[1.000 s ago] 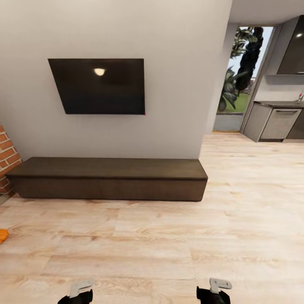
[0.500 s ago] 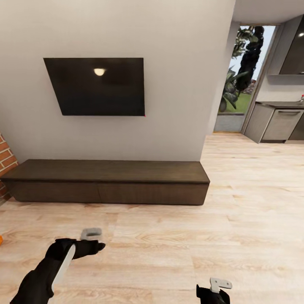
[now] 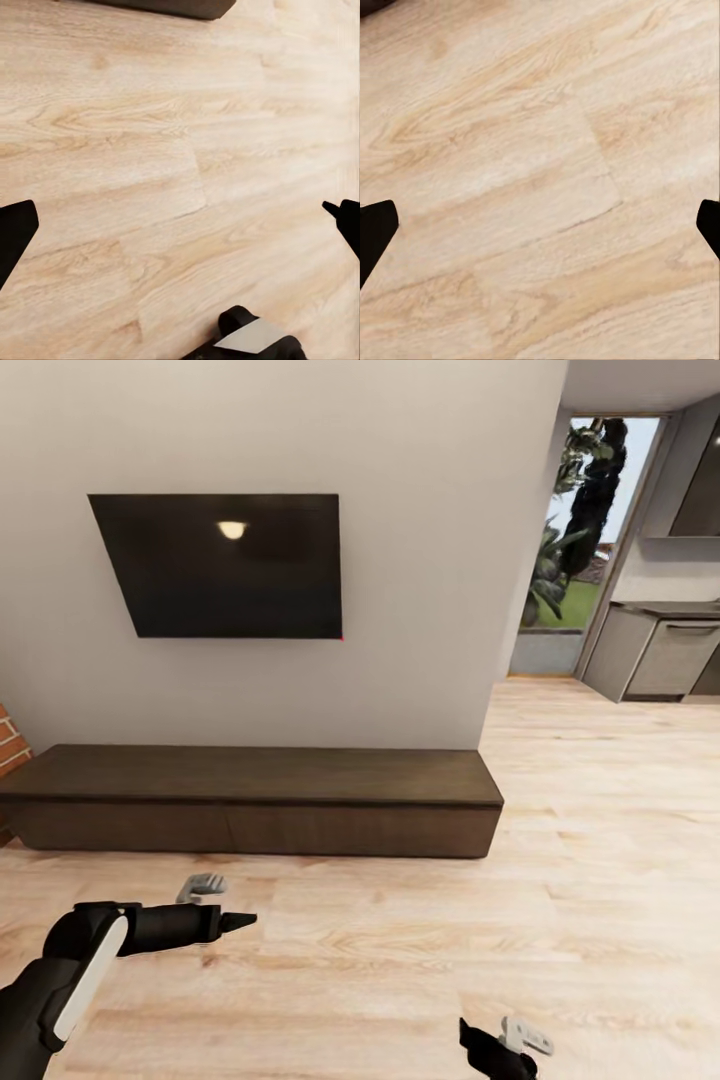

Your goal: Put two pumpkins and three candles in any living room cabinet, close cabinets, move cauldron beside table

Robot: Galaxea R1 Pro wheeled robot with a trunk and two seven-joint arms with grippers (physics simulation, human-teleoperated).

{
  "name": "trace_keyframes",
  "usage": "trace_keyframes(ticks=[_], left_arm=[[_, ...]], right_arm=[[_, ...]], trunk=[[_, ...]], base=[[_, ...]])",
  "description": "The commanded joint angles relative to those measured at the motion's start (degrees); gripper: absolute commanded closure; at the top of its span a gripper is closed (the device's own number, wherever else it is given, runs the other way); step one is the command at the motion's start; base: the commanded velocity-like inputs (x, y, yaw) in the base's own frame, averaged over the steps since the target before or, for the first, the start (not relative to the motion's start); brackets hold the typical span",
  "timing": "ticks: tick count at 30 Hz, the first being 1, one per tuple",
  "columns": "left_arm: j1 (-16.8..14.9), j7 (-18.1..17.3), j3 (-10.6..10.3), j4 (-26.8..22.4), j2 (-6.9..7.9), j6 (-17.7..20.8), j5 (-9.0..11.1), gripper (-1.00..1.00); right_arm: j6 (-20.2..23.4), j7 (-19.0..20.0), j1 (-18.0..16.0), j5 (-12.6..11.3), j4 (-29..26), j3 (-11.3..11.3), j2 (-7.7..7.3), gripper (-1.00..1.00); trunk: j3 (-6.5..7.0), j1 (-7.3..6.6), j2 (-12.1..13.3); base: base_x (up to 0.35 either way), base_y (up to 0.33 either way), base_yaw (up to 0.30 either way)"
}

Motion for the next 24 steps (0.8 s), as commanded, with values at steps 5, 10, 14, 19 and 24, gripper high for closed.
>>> trace_keyframes(ticks=[5, 10, 14, 19, 24], left_arm=[[-0.05, -0.43, 0.17, 0.38, 0.43, 0.23, 2.01, -1.00], [-0.05, -0.45, 0.61, 0.42, 1.72, 0.24, 4.63, -1.00], [-0.05, -0.45, 0.47, 0.43, 1.90, 0.24, 5.39, -1.00], [-0.05, -0.57, 0.28, 0.42, 2.05, 0.24, 6.78, -1.00], [0.03, -3.28, -1.64, 0.46, 2.38, 0.31, 11.46, -1.00]], right_arm=[[-2.13, 3.33, -0.16, -10.40, -0.70, -0.61, 0.04, -1.00], [-4.83, 4.24, -2.65, -13.42, -0.73, -0.91, 0.03, -1.00], [-5.04, 9.30, -4.04, -22.60, -0.94, -1.00, -0.12, -1.00], [-1.29, 21.35, -4.96, -34.97, -1.07, -1.02, -0.41, -1.00], [-1.79, 24.27, -6.47, -37.82, -1.06, -0.82, -0.11, -1.00]], trunk=[[-0.05, 0.03, -0.03], [-0.05, 0.03, -0.03], [-0.05, 0.03, -0.03], [-0.05, 0.03, -0.03], [-0.05, 0.03, -0.03]], base=[[0.331, 0.000, 0.000], [0.333, 0.000, 0.000], [0.333, 0.000, 0.000], [0.250, 0.000, 0.000], [0.039, 0.000, 0.000]])
